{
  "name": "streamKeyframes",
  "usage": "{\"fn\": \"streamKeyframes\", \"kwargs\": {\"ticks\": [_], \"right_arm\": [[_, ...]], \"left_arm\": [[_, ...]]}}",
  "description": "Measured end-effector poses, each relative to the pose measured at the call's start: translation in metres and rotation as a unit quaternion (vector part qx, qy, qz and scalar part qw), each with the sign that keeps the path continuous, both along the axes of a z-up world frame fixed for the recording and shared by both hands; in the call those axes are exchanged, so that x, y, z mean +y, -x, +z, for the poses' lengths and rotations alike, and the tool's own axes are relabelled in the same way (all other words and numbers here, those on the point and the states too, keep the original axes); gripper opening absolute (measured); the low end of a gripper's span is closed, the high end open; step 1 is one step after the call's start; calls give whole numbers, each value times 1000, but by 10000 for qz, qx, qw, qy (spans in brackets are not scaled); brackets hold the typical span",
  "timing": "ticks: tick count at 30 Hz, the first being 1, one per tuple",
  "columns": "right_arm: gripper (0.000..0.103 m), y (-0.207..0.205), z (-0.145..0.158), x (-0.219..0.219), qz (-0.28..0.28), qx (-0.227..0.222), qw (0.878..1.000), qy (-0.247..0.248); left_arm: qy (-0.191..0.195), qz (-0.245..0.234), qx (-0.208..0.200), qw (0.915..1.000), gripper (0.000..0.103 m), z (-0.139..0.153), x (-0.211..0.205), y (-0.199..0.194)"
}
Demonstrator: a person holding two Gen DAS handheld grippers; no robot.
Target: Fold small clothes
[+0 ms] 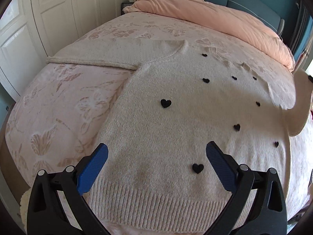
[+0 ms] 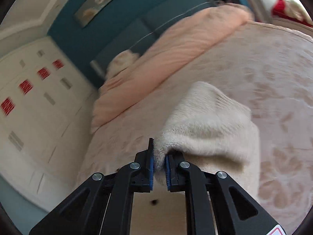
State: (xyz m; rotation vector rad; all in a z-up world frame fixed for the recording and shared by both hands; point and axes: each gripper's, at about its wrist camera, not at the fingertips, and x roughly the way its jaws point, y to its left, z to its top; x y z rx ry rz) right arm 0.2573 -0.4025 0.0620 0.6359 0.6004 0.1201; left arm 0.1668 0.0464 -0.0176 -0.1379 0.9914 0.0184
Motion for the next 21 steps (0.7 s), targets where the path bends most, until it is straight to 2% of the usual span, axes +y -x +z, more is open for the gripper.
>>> {"fn": "streamKeyframes", "kwargs": {"ticks": [1, 2, 3, 5, 6, 8, 10, 12, 14, 17, 19, 20, 21], "right_arm": [[16, -15, 2, 46, 565, -2, 9984, 28], [27, -26, -2, 84, 988, 33, 9951, 87], [43, -34, -10, 117, 1288, 71, 9914, 214], [49, -38, -29, 158, 1411, 194, 9885, 501], [49, -36, -40, 165, 1368, 311, 9891, 446], [51, -20, -63, 156, 1143, 577, 9916, 173], [51, 3, -87, 133, 700, 974, 9926, 192], [55, 30, -106, 109, 358, 1258, 9910, 291], [57, 45, -120, 82, 78, 1502, 9886, 94], [62, 47, -139, 46, -357, 1726, 9837, -351], [63, 41, -150, 31, -569, 1737, 9799, -797], [63, 36, -156, 25, -685, 1742, 9768, -1044], [61, 34, -160, 24, -767, 1712, 9746, -1226]], "left_arm": [[111, 16, -39, 9999, 98, 3, 2, -6], [206, 41, -67, 9998, 98, 6, 4, -13], [340, 30, -95, 9994, 98, 10, 6, -21], [629, 4, -155, 9979, 98, 17, 8, -39], [790, 19, -153, 9968, 98, 18, 9, -49], [1250, 8, -131, 9921, 98, 18, 10, -75], [1516, 9, -34, 9884, 98, 10, 6, -107], [1712, 48, 122, 9852, 98, -6, -3, -143], [1968, 169, 351, 9797, 98, -26, -12, -178], [2172, 764, 712, 9705, 98, -63, -16, -216], [2330, 1279, 867, 9601, 95, -81, -10, -227], [2312, 1524, 808, 9575, 88, -80, -10, -228], [2313, 1596, 723, 9570, 68, -76, -11, -228]]}}
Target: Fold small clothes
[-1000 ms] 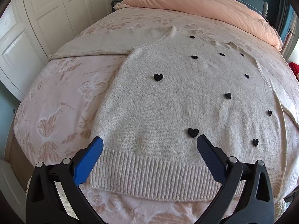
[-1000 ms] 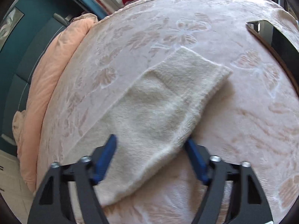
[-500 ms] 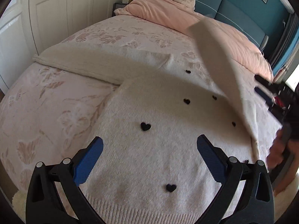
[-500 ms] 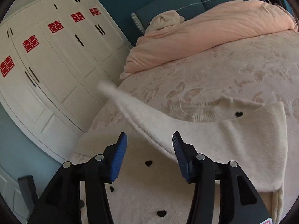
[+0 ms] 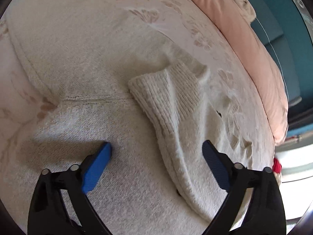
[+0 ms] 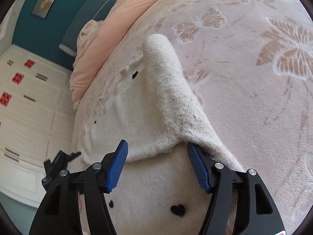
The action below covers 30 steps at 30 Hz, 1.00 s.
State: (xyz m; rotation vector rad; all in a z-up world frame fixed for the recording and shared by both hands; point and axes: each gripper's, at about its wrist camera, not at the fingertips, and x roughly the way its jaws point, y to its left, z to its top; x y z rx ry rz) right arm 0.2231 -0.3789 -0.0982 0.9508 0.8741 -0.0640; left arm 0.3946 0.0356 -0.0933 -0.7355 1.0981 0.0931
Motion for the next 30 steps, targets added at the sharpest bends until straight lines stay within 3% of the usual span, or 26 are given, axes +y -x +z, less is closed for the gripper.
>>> {"fn": "streamKeyframes", "kwargs": {"ticks": [1, 2, 3, 6, 7, 9, 11, 13, 14, 15, 18, 19, 21, 22, 23, 24, 27, 30], "right_arm": [[54, -6, -1, -2, -89, -38, 9999, -62], [9, -10, 3, -5, -125, -116, 9999, -32], [1, -11, 10, -10, -170, -329, 9993, -40], [0, 15, 33, -49, -1088, -882, 9901, 102], [0, 22, 28, -64, -1313, -728, 9884, 229], [2, 21, 5, -80, -1233, 5, 9921, 249], [11, 23, 11, -68, -825, -26, 9963, 259], [25, 17, 31, -31, -160, -134, 9977, 647], [58, 14, 36, -12, 125, -227, 9978, 618], [68, 18, 34, 2, 263, -345, 9979, 473], [68, 6, 4, 30, 456, -224, 9986, -174], [68, -3, -7, 34, 414, -20, 9990, -156], [59, -15, -8, 30, 148, -131, 9998, -53], [50, -18, -3, 22, -54, -287, 9994, -162], [20, -20, -1, 10, -265, -440, 9979, -400], [7, -20, 0, -4, -472, -515, 9958, -590], [6, -1, 3, -39, -1067, -579, 9921, -311], [6, 11, -22, -63, -1318, -235, 9903, -358]], "left_arm": [[-21, -108, -119, 9999, 54, 6, -5, -2], [0, -355, -222, 9991, 29, 11, -13, -5], [54, -579, -326, 9978, 22, 17, -19, -7], [-331, -907, -557, 9938, 19, 31, -34, 0], [-449, -992, -455, 9930, 19, 25, -38, 0], [-584, -1012, -169, 9930, 17, 6, -41, 0], [-474, -814, -382, 9948, 20, 7, -35, 10], [-298, -601, -458, 9967, 50, 13, -26, 19], [-155, -371, -461, 9981, 74, 14, -17, 23], [-11, -133, -478, 9988, 81, 14, -8, 27], [260, 100, -191, 9994, 81, -1, 6, 24], [324, 104, -152, 9993, 81, -4, 7, 22], [250, 69, -133, 9996, 81, -3, 4, 18], [270, 26, -162, 9995, 81, -1, 2, 14], [271, -14, -179, 9995, 75, 1, -1, 10], [319, -49, -217, 9992, 64, 2, -5, 8], [642, -167, -107, 9977, 51, -7, -13, 0], [278, -295, -134, 9991, 43, -14, -23, 0]]}}
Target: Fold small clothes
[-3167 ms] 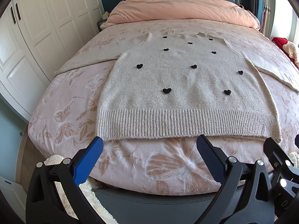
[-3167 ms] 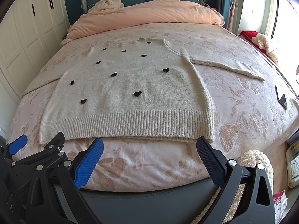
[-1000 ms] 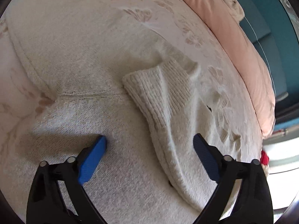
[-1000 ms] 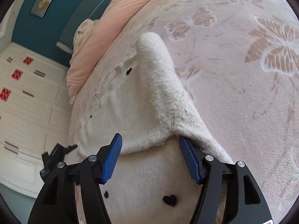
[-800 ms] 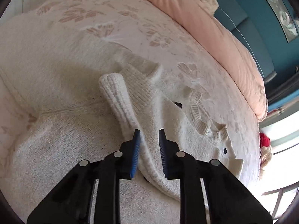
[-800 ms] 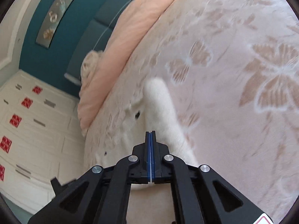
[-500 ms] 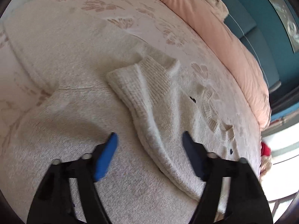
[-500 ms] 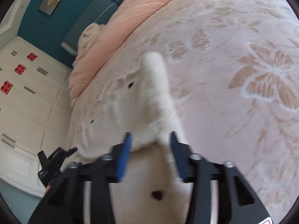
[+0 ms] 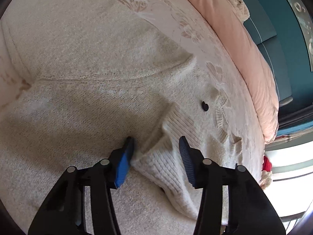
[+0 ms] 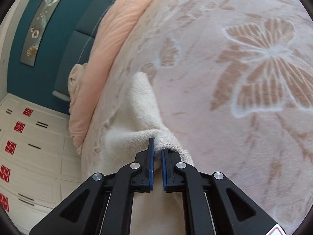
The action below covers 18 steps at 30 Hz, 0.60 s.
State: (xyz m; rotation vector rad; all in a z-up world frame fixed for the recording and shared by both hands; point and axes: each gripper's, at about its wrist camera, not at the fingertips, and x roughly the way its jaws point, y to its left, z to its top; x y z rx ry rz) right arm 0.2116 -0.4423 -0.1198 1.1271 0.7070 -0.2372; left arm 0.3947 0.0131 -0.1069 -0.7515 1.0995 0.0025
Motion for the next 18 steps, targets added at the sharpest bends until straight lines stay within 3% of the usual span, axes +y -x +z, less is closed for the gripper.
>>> {"fn": "streamKeyframes", "kwargs": {"ticks": [4, 7, 9, 11, 14, 17, 18], "right_arm": [[10, -5, 18, 11, 454, 154, 9981, 383], [11, 11, 50, 25, 393, 211, 9926, 1129], [15, 17, 63, 38, 402, 342, 9821, 1807], [17, -3, 60, 55, 890, 565, 9670, 2320], [13, -34, 32, 67, 1468, 1424, 9348, 2905], [24, -15, 65, 89, 1497, 1094, 9294, 3190], [35, -5, 76, 98, 1548, 899, 9303, 3201]], "left_arm": [[-683, -373, -132, 9969, 36, 4, -14, 3], [-702, -419, -127, 9966, 25, 2, -8, 2], [-737, -487, -110, 9960, 21, 1, -6, 2], [-906, -583, -102, 9941, 21, 3, -9, 1], [-1148, -726, -91, 9907, 20, 8, -12, 3], [-959, -634, -379, 9926, 22, 31, 18, 13], [-856, -479, -511, 9939, 27, 40, 40, 18]]}}
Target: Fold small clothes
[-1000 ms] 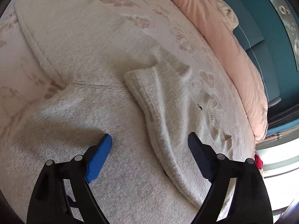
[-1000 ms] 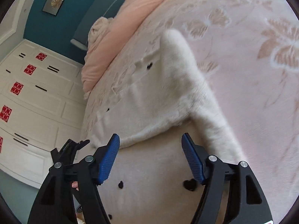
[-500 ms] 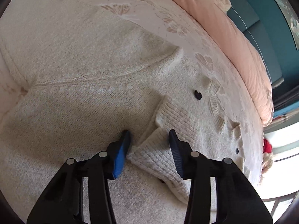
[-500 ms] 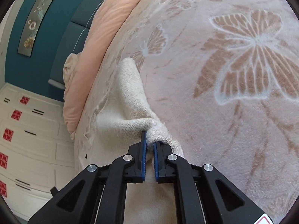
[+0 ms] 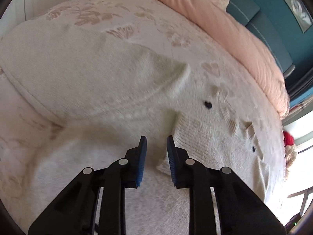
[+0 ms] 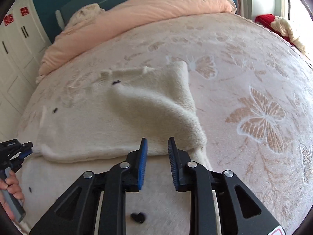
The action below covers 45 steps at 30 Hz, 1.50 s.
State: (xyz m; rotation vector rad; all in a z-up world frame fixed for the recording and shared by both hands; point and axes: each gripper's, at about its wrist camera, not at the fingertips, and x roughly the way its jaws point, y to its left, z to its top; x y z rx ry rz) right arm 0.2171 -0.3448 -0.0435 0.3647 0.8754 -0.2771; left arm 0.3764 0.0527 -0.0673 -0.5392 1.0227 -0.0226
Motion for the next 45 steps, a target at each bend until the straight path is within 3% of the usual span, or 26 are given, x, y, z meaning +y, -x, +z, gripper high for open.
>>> {"fn": "streamKeyframes", "kwargs": {"ticks": [1, 2, 3, 6, 9, 10, 12, 13, 14, 15, 16, 18, 20, 22, 25, 27, 28, 29, 30, 32, 35, 40, 43, 45], "right_arm": [[40, 17, 5, 9, 97, -92, 9999, 22], [44, 27, 10, 20, 217, -134, 9997, 62], [44, 38, 13, 30, 357, -134, 9992, 83], [45, 65, 10, 54, 633, 68, 9979, -69], [45, 92, -2, 73, 683, 346, 9964, -376], [45, 98, -6, 78, 656, 434, 9958, -470], [46, 108, -16, 87, 635, 619, 9936, -703], [46, 111, -20, 91, 590, 705, 9928, -762], [46, 113, -22, 94, 563, 766, 9921, -820], [46, 113, -22, 96, 547, 810, 9914, -866], [46, 114, -21, 98, 541, 833, 9912, -877], [46, 113, -15, 103, 594, 779, 9918, -817], [48, 112, -7, 103, 621, 676, 9931, -733], [50, 110, -2, 99, 601, 574, 9940, -718], [50, 109, 3, 88, 463, 430, 9946, -823], [51, 109, 4, 79, 382, 350, 9951, -837], [51, 108, 3, 74, 352, 336, 9952, -852], [51, 107, 2, 68, 310, 338, 9951, -871], [52, 105, 2, 62, 271, 335, 9949, -916], [54, 99, 5, 52, 303, 273, 9944, -977], [64, 75, 13, 46, 500, 102, 9933, -1036], [65, -21, 9, 65, 1135, -26, 9842, -1358], [65, -95, -8, 81, 1289, 33, 9758, -1765], [65, -139, -25, 90, 1110, 292, 9727, -2018]], "left_arm": [[58, 207, -60, 9998, 35, 6, 26, 4], [106, 475, -97, 9988, 56, 10, 59, 7], [83, 793, -98, 9968, 65, 12, 93, 10], [-167, 1897, 3, 9817, 71, 9, 207, 13], [-202, 3065, 376, 9509, 75, -10, 312, 15], [-65, 3327, 410, 9421, 73, -17, 338, 18], [190, 3519, 271, 9355, 69, -21, 362, 16], [-5, 3476, 298, 9372, 60, -16, 361, 9], [-105, 3169, 310, 9479, 18, -13, 355, -5], [-17, 2867, 456, 9569, 9, -12, 347, -18], [52, 2796, 421, 9592, 8, -5, 339, -24], [-21, 2478, -111, 9687, 7, 30, 301, -33], [-188, 1769, -692, 9816, 7, 78, 242, -42], [-77, 1047, -1102, 9884, 6, 116, 172, -39], [329, -225, -1352, 9900, 7, 143, 51, -19], [650, -888, -1305, 9853, 11, 132, -23, 3], [736, -1138, -1154, 9840, 34, 119, -54, 14], [794, -1302, -919, 9840, 69, 101, -80, 26], [901, -1308, -704, 9848, 76, 82, -94, 38], [1295, -1312, -276, 9825, 76, 44, -104, 58], [1647, -780, 121, 9832, 76, 7, -69, 82], [1644, 439, 173, 9853, 76, -8, 25, 75], [1825, 830, 104, 9797, 76, -8, 61, 54], [2072, 1033, 113, 9728, 76, -9, 75, 36]]}}
